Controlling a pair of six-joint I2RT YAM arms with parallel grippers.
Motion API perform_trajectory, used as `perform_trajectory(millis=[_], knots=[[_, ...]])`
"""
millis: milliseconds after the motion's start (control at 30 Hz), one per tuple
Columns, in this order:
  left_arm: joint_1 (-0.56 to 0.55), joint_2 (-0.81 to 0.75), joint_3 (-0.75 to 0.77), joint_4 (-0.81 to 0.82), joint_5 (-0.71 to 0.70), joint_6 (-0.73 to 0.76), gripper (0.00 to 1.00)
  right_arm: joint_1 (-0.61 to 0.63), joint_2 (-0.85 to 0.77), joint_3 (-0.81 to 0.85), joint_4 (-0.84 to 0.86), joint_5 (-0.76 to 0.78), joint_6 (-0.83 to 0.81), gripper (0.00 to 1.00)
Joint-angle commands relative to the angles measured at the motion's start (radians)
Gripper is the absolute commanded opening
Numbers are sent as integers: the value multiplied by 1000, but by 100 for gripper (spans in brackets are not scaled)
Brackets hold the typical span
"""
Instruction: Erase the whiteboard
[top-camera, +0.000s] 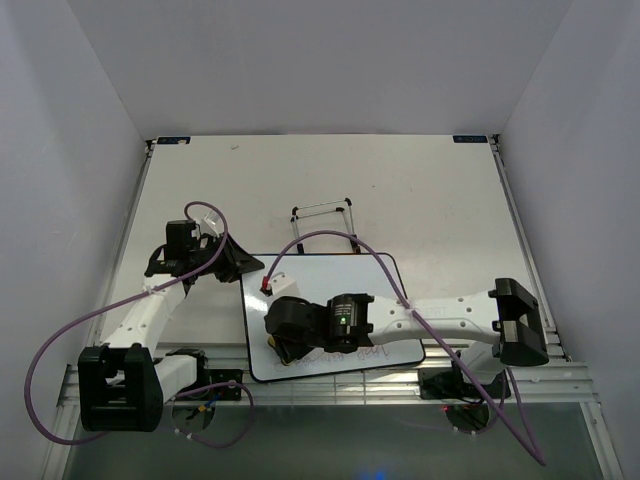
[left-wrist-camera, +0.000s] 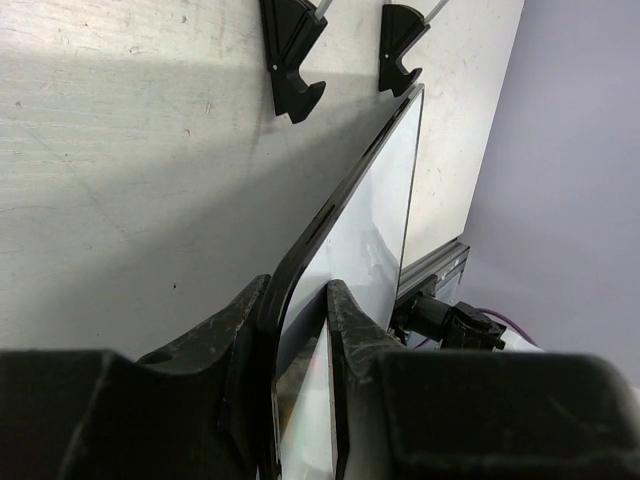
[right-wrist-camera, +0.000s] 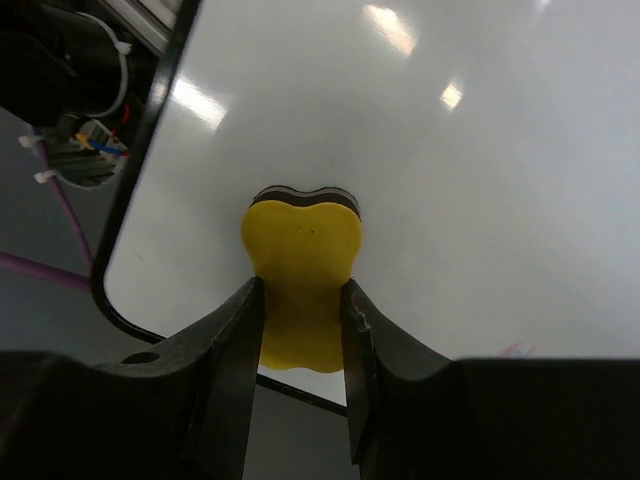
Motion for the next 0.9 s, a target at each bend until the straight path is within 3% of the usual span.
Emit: perform_trajectory(millis=[0, 500, 867], knots=[[-13, -1, -9, -15, -152, 84, 0, 24, 46, 108, -11, 19, -29, 25], [-15, 3, -7, -15, -150, 84, 0, 107, 40, 83, -55, 39, 52, 25], [-19, 2, -6, -15, -149, 84, 0, 81, -166, -220, -149, 126, 228, 25]])
